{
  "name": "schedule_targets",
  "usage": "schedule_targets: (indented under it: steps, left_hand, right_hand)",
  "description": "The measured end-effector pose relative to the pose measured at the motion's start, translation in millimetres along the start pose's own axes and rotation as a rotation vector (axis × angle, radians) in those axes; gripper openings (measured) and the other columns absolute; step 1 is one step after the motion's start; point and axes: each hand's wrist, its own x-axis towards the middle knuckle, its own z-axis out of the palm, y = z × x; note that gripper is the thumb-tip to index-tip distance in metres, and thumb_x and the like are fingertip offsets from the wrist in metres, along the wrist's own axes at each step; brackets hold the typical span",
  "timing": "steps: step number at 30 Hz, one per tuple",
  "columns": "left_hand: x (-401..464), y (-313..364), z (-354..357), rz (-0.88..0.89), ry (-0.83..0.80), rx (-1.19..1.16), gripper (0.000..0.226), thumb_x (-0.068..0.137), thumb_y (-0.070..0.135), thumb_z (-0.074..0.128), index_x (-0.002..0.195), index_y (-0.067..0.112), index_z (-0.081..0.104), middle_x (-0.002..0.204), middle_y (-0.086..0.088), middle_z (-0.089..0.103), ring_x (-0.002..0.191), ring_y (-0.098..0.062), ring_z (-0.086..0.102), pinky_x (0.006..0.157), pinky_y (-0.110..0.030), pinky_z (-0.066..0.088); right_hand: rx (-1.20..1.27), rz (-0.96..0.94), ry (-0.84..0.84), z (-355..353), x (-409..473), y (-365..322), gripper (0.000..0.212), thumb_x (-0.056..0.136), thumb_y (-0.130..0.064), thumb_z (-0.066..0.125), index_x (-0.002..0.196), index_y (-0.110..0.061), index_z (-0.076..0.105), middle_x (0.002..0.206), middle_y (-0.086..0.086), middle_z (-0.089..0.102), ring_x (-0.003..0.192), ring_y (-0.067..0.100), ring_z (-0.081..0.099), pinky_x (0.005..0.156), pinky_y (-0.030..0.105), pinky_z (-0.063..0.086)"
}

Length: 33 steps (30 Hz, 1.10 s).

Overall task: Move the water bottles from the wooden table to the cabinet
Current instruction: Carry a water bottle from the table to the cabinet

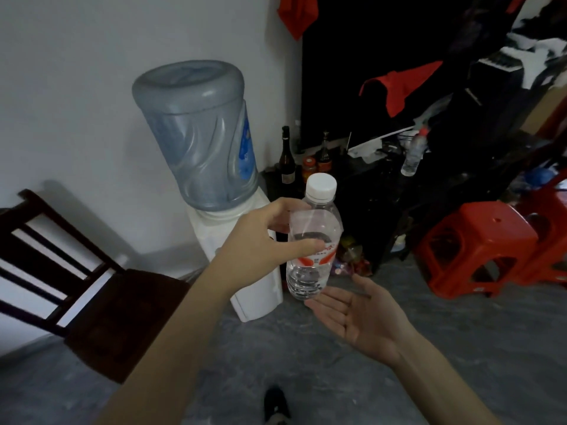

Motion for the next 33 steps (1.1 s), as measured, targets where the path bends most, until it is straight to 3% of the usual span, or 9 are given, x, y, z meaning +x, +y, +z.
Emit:
schedule_targets:
  steps: [4, 6, 10, 14, 18, 20, 26, 33]
  left_hand:
    - [50, -15, -1, 0.031, 0.026, 0.075, 0.047, 0.07, 0.04, 0.087, 0.109, 0.044, 0.06, 0.102, 0.024, 0.071, 0.096, 0.01, 0.065, 0.074, -0.008, 0.048]
    - [77, -23, -6, 0.035, 0.022, 0.092, 0.052, 0.069, 0.044, 0.087, 0.114, 0.04, 0.062, 0.104, 0.024, 0.071, 0.098, 0.01, 0.064, 0.074, -0.006, 0.047]
    - [135, -34, -29, 0.039, 0.009, 0.134, 0.055, 0.065, 0.052, 0.086, 0.11, 0.05, 0.056, 0.104, 0.025, 0.069, 0.097, 0.012, 0.061, 0.074, -0.005, 0.045]
    - [195, -49, -44, 0.062, 0.002, 0.163, 0.058, 0.063, 0.056, 0.085, 0.112, 0.049, 0.055, 0.099, 0.025, 0.068, 0.091, 0.01, 0.063, 0.074, -0.011, 0.047]
    - [248, -65, -41, 0.068, -0.047, 0.146, 0.06, 0.063, 0.056, 0.086, 0.113, 0.048, 0.055, 0.103, 0.025, 0.069, 0.096, 0.01, 0.064, 0.085, -0.026, 0.058]
    - [269, -72, -37, 0.062, -0.069, 0.133, 0.061, 0.062, 0.059, 0.084, 0.114, 0.048, 0.055, 0.106, 0.025, 0.069, 0.099, 0.01, 0.064, 0.088, -0.028, 0.059]
    - [332, -95, -18, 0.026, -0.117, 0.114, 0.06, 0.067, 0.053, 0.085, 0.118, 0.047, 0.054, 0.108, 0.029, 0.066, 0.102, 0.016, 0.058, 0.079, -0.005, 0.046]
    - [411, -107, 15, -0.01, -0.105, 0.126, 0.06, 0.071, 0.045, 0.086, 0.117, 0.053, 0.048, 0.108, 0.036, 0.061, 0.107, 0.021, 0.054, 0.084, 0.0, 0.041]
  right_hand:
    - [0.021, 0.0, 0.013, 7, 41, -36, 0.063, 0.101, -0.047, 0.038, 0.124, 0.009, 0.058, 0.12, 0.027, 0.068, 0.108, 0.037, 0.068, 0.081, 0.042, 0.059]
    - [0.018, -0.006, 0.025, 16, 63, -57, 0.063, 0.101, -0.046, 0.036, 0.123, 0.009, 0.058, 0.12, 0.026, 0.068, 0.108, 0.036, 0.068, 0.078, 0.04, 0.06]
    - [0.028, -0.015, 0.031, 42, 102, -101, 0.063, 0.102, -0.046, 0.035, 0.125, 0.007, 0.059, 0.121, 0.025, 0.068, 0.107, 0.034, 0.068, 0.078, 0.039, 0.06]
    - [0.07, -0.047, 0.059, 59, 140, -141, 0.06, 0.1, -0.045, 0.038, 0.122, 0.006, 0.059, 0.119, 0.025, 0.069, 0.105, 0.034, 0.069, 0.084, 0.038, 0.057]
    - [0.147, -0.068, 0.095, 62, 173, -173, 0.057, 0.099, -0.043, 0.041, 0.121, 0.006, 0.061, 0.117, 0.025, 0.07, 0.1, 0.034, 0.07, 0.072, 0.04, 0.061]
    - [0.153, -0.075, 0.12, 58, 186, -187, 0.056, 0.099, -0.043, 0.041, 0.119, 0.006, 0.061, 0.114, 0.024, 0.071, 0.095, 0.033, 0.073, 0.074, 0.038, 0.061]
    - [0.178, -0.054, 0.162, 42, 227, -233, 0.055, 0.099, -0.041, 0.041, 0.12, 0.006, 0.06, 0.114, 0.025, 0.071, 0.1, 0.033, 0.07, 0.096, 0.04, 0.049]
    - [0.184, -0.003, 0.163, 16, 275, -312, 0.056, 0.098, -0.043, 0.044, 0.123, 0.006, 0.06, 0.118, 0.024, 0.07, 0.111, 0.035, 0.068, 0.092, 0.04, 0.049]
